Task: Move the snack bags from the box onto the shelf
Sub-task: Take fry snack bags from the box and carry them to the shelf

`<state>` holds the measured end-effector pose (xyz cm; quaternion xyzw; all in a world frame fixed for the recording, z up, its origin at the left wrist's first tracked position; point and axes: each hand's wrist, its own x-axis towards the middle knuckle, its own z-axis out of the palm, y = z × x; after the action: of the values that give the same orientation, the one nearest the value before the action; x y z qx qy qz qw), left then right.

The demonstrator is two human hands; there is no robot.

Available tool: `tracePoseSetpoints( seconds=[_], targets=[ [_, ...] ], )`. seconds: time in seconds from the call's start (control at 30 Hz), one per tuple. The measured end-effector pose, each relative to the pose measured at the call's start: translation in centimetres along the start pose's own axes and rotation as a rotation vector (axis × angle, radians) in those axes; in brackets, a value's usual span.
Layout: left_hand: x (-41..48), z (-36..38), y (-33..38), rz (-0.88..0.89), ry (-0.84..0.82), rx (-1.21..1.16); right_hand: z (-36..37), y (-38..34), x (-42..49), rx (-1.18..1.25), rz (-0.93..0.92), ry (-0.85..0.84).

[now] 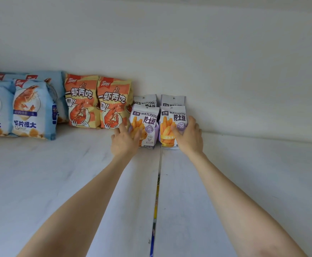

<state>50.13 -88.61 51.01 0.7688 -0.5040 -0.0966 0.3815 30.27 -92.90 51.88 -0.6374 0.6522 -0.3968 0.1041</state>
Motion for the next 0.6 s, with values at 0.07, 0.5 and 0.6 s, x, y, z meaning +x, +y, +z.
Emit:
tracePoseSetpoints(
  seconds=[0.07,0.5,0.6],
  targets=[
    [-1.0,-0.9,-0.2,0.104,0.045,0.115,-1.0,-0.2,-1.1,-0.165,-0.101,0.045],
    [-8.4,-8.6,-0.8,0.651,0.102,0.476,-8.6,-2.8,-11.9,-0.53,-0.319,0.07],
    [-11.4,-10.9,-1.6,0.701,0.055,0.476,-10.4,-3.9,-16.6,-0.548,-0.261,0.117]
  ],
)
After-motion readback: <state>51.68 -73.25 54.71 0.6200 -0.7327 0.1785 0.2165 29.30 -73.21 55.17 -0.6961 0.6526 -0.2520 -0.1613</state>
